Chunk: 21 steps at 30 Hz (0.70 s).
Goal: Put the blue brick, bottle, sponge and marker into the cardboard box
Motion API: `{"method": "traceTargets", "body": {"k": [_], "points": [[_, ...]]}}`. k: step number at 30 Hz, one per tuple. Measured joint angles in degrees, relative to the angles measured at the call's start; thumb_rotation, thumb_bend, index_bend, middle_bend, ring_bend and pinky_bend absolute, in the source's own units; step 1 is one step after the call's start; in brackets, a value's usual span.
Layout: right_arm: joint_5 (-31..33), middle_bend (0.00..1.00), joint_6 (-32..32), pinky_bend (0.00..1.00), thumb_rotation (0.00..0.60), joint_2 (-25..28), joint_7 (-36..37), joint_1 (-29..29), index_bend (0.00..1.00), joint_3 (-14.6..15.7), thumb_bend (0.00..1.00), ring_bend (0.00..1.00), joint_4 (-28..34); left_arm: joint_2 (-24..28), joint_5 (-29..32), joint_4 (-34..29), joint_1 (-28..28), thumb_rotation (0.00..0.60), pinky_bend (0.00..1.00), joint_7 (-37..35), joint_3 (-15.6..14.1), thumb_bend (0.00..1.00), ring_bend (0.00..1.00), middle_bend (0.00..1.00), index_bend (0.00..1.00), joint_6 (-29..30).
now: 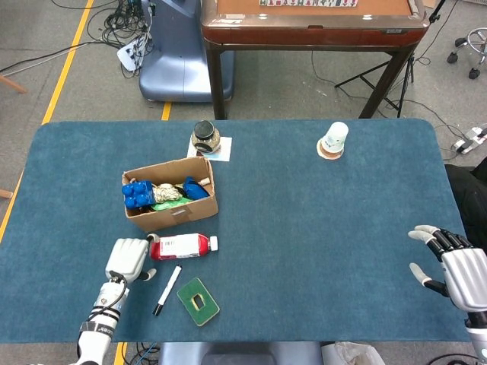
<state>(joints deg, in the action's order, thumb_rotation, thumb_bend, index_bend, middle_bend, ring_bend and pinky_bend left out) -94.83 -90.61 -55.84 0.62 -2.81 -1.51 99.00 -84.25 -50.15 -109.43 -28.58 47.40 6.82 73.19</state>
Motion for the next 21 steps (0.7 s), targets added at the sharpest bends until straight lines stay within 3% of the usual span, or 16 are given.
{"method": "traceTargets", "body": {"k": [9,21], "points": [[-0.2,0.3,-0.6,0.41,0.6,0.2,0.7,0.2,0.32,-0.2,0.23,0.29,0.0,-0.6,5.0,-0.4,-2.7,0.6,0.89,0.5,2.0,0.15,0.85,1.0,0.28,-0.3],[-0.1,0.3,-2.6,0.41,0.6,0.8,1.7,1.1,0.32,-0.7,0.24,0.29,-0.1,-1.4,9.9,1.1,-5.8,0.6,0.89,1.5,2.4,0.15,0.85,1.0,0.24,-1.2]]}}
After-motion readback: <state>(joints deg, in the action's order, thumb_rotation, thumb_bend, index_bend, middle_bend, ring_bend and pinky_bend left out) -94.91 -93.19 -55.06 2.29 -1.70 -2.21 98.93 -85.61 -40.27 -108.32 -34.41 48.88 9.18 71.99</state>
